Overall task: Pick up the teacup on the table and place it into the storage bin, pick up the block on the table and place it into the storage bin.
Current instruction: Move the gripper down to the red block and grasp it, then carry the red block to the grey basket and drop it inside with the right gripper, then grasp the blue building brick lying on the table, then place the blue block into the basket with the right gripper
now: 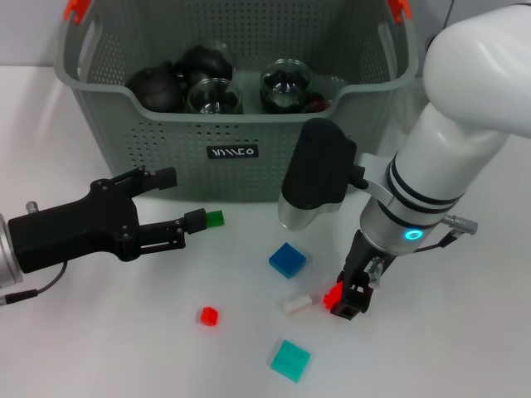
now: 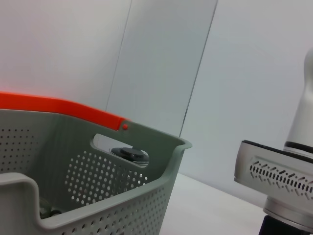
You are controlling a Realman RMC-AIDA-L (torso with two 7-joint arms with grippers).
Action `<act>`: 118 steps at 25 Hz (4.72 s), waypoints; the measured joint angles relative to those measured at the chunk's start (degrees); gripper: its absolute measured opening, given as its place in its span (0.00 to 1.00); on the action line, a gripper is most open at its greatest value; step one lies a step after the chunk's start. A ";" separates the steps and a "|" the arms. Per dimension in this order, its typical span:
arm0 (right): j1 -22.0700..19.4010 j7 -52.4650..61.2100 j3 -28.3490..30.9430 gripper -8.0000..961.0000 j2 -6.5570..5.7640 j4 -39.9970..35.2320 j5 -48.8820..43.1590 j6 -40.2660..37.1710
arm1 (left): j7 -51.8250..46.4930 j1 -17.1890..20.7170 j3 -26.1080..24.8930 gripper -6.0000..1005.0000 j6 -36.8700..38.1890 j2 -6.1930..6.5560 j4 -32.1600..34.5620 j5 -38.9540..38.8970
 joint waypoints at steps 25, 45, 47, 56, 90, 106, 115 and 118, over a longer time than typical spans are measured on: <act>4.56 -5.10 46.91 0.47 -1.27 -39.02 -0.50 -14.35 | 0.04 0.06 -1.59 0.91 0.20 0.05 0.12 0.44; 0.43 -13.17 47.38 0.86 -5.21 -27.92 3.49 -6.81 | -0.53 -0.52 -1.71 0.91 0.67 0.06 -0.01 0.38; -1.11 -15.21 47.42 0.94 -5.40 -30.01 8.69 -13.53 | -0.53 -0.51 -1.81 0.91 0.69 0.13 -0.01 0.39; -5.25 -20.58 41.88 0.98 -3.66 -27.92 9.21 -35.69 | -0.37 -0.34 -1.96 0.91 0.62 0.46 0.08 0.42; 1.10 -2.80 7.65 0.99 0.18 4.13 5.36 11.22 | 0.16 -0.34 -2.10 0.91 -0.21 0.39 -0.01 0.32; 1.35 -2.10 1.35 0.92 0.33 7.86 9.91 18.24 | 0.52 -0.49 -2.10 0.91 -1.18 0.48 -0.88 0.14; 1.66 -1.36 -0.76 0.72 0.29 7.90 9.93 18.80 | 0.87 -0.60 -2.10 0.91 -1.51 0.56 -1.47 0.01; 1.65 -1.09 -0.79 0.63 0.06 6.99 9.93 18.26 | 0.88 -0.60 -2.10 0.91 -1.52 0.56 -1.50 -0.01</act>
